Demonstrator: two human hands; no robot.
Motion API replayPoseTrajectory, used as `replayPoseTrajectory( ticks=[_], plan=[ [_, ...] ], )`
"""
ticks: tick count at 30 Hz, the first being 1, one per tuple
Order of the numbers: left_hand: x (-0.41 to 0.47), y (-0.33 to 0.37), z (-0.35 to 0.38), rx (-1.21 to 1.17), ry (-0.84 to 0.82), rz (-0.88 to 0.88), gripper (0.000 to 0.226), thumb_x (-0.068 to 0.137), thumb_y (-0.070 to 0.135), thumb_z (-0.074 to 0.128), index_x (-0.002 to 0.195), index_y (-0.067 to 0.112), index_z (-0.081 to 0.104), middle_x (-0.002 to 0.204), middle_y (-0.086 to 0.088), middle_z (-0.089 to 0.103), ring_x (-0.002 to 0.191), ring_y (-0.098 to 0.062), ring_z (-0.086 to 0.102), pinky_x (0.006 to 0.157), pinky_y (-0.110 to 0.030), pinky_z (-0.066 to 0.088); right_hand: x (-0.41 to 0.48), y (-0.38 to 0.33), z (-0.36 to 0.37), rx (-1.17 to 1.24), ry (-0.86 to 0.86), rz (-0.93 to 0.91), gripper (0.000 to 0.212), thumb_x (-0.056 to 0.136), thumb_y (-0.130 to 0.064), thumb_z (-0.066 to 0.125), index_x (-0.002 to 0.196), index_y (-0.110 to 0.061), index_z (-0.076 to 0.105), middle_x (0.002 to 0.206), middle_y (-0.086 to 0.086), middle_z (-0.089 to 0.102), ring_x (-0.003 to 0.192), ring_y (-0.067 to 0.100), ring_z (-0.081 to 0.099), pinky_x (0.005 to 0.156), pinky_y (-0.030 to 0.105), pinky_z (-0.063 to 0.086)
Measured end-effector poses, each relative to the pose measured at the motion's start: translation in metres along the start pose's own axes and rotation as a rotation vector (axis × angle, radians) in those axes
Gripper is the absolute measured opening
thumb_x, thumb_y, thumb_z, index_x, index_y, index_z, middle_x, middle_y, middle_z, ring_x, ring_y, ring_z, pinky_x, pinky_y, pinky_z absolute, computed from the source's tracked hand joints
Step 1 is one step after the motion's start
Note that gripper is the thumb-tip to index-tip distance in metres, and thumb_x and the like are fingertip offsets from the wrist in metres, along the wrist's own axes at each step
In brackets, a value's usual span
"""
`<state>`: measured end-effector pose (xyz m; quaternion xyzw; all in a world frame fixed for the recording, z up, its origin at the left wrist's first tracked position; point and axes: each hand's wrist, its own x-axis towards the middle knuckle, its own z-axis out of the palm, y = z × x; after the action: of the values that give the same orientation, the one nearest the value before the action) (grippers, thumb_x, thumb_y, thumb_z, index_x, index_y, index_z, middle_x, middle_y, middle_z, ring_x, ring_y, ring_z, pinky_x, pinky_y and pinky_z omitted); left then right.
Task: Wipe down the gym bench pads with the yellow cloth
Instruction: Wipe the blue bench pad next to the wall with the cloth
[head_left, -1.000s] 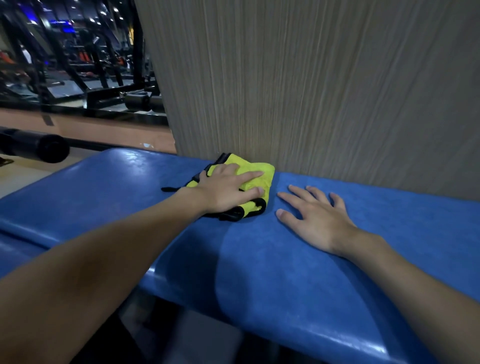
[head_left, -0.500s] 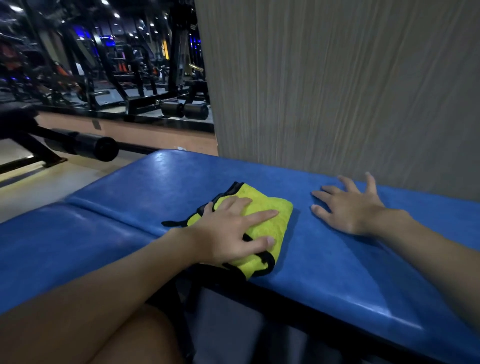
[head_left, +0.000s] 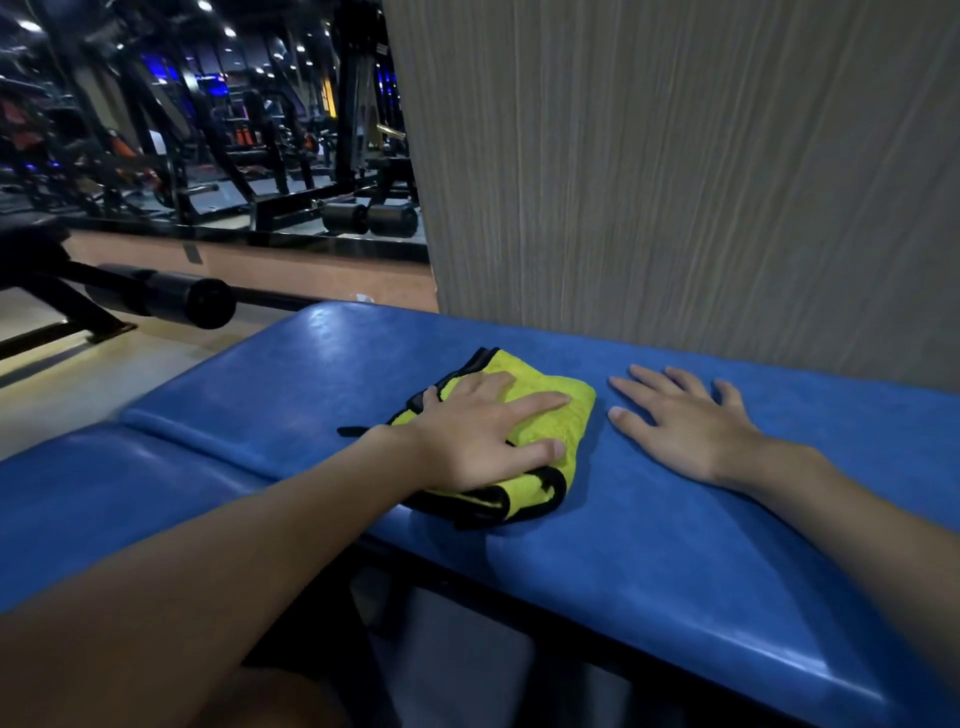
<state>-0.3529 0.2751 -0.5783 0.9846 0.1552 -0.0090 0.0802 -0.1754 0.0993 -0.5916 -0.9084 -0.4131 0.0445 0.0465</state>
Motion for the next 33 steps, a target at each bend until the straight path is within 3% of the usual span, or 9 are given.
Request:
replayPoseTrajectory(
  ticks=[12, 21, 33],
  plan=[
    [0.089, -0.007, -0.008, 0.017, 0.014, -0.054, 0.059, 0.091, 0.077, 0.03, 0.146, 0.064, 0.015, 0.165, -0.001, 0.014, 0.152, -0.025, 0.007, 0.113, -0.07, 0.01, 0.0, 0.002, 0.004, 0.014, 0.035, -0.027, 0.062, 0.096, -0.066, 0.015, 0.154, -0.044, 0.016, 0.165, -0.016, 0.006, 0.152, 0.015, 0.0, 0.119, 0.055, -0.003],
    [0.139, 0.001, -0.014, 0.023, 0.023, -0.12, 0.069, 0.075, 0.088, 0.02, 0.141, 0.068, 0.016, 0.156, 0.001, 0.027, 0.146, -0.033, 0.02, 0.105, -0.07, 0.02, -0.001, 0.003, 0.004, 0.052, 0.059, -0.029, 0.062, 0.095, -0.066, 0.017, 0.153, -0.044, 0.02, 0.164, -0.018, 0.009, 0.152, 0.013, 0.0, 0.12, 0.053, -0.004],
    [0.068, -0.004, 0.001, -0.015, 0.068, -0.051, 0.055, 0.093, 0.076, 0.025, 0.146, 0.065, 0.017, 0.165, -0.003, 0.015, 0.152, -0.024, 0.005, 0.115, -0.067, 0.007, -0.002, 0.004, 0.004, 0.097, 0.068, -0.026, 0.06, 0.095, -0.068, 0.02, 0.15, -0.046, 0.026, 0.163, -0.019, 0.014, 0.151, 0.012, 0.005, 0.12, 0.052, -0.001]
  ],
)
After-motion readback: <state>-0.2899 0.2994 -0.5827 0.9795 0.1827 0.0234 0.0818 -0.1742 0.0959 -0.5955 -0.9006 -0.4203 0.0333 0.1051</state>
